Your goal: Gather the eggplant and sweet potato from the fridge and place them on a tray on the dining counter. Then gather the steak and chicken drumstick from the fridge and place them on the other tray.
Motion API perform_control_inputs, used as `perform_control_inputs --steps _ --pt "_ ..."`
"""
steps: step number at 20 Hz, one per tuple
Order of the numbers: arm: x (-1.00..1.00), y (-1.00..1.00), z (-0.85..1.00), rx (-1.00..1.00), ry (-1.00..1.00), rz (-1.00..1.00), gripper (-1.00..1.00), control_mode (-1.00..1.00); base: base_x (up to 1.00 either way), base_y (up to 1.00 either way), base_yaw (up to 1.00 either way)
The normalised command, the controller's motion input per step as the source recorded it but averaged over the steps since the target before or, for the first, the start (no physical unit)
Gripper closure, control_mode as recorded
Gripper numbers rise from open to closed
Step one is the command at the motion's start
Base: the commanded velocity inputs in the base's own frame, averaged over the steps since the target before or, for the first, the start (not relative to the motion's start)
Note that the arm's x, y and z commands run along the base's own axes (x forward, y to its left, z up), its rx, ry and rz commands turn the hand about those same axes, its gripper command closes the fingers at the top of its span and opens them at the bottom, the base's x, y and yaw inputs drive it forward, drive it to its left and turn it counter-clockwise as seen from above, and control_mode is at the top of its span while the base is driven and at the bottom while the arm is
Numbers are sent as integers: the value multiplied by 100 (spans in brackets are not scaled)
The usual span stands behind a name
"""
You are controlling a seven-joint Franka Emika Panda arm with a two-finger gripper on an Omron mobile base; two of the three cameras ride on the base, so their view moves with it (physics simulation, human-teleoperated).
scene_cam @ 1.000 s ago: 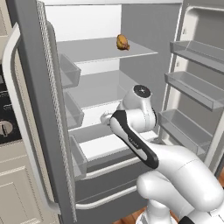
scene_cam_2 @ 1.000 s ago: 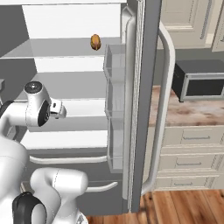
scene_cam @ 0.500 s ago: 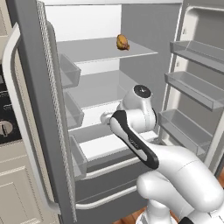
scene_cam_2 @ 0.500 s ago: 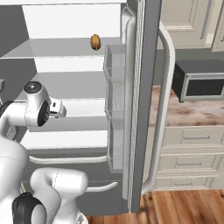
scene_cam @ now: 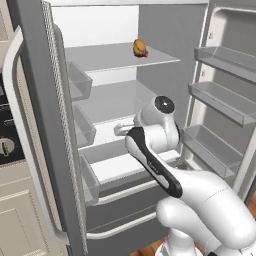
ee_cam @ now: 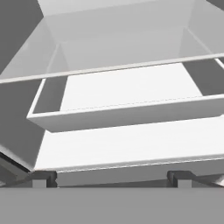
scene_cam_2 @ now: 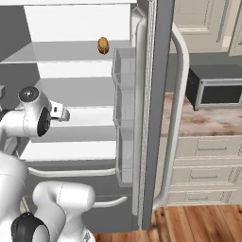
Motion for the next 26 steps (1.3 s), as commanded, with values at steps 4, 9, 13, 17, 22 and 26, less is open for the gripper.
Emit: perform_control_inputs --steps 4,9,13,17,22,26 --pt "13 -21 36 2 -5 0 -100 -100 0 0 0" --pt "0 -53 72 12 -2 -1 -100 -100 0 0 0" --pt "-8 -35 72 2 0 -6 -100 -100 0 0 0" --pt "-14 -4 63 0 0 -6 -100 -100 0 0 0" --pt "-15 0 55 0 0 -3 -100 -100 0 0 0" --pt "-41 0 33 0 -2 0 -100 -100 0 0 0"
